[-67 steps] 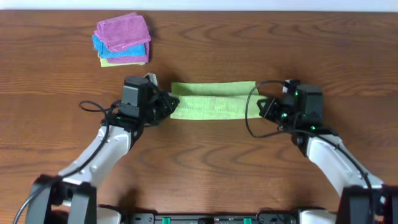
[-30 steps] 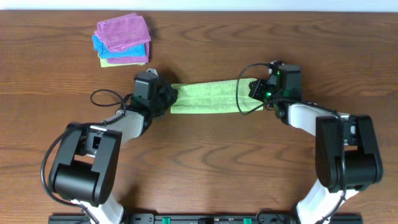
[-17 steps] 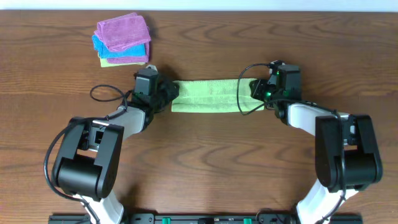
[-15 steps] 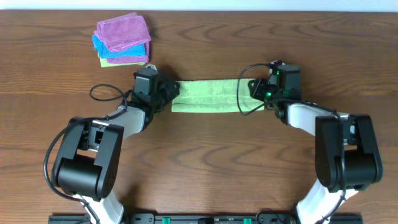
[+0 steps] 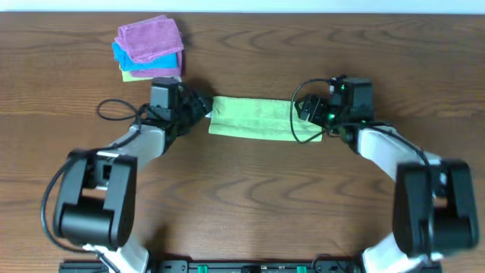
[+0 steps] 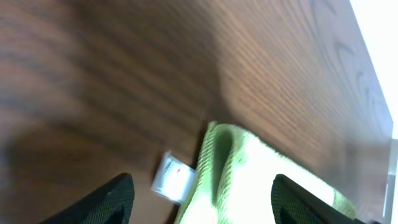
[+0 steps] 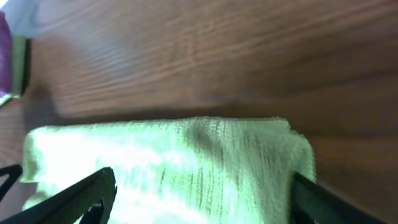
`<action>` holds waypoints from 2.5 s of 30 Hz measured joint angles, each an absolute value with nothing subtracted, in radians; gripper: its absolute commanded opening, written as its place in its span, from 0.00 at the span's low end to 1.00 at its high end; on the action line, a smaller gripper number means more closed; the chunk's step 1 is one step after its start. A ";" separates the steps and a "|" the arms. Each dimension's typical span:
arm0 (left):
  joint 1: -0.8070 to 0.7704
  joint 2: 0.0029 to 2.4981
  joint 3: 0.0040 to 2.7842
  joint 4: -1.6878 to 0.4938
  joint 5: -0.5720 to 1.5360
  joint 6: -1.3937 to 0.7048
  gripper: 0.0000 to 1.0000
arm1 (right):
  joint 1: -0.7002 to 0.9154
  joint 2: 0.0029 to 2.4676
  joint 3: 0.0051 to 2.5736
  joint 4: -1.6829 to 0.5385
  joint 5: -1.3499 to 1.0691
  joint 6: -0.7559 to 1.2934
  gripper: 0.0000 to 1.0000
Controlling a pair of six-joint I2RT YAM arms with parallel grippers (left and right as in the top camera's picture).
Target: Fold the cloth
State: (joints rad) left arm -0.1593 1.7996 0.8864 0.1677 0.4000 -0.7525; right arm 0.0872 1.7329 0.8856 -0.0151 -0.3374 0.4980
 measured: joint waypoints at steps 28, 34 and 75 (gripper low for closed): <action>-0.274 1.877 1.102 -0.025 0.355 -0.707 0.08 | 0.070 1.507 0.871 -0.378 -0.314 0.748 0.99; -0.276 1.929 1.102 -0.051 0.340 -0.698 0.06 | 0.070 1.591 0.838 -0.345 -0.318 0.778 0.99; -0.297 1.973 1.152 -0.227 0.315 -0.676 0.06 | 0.141 1.813 0.848 -0.019 -0.298 0.712 0.02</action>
State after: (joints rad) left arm -0.2966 1.9732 1.1522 -0.2268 0.3149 -0.6758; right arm 0.1410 1.8130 0.8478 -0.0189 -0.2981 0.7116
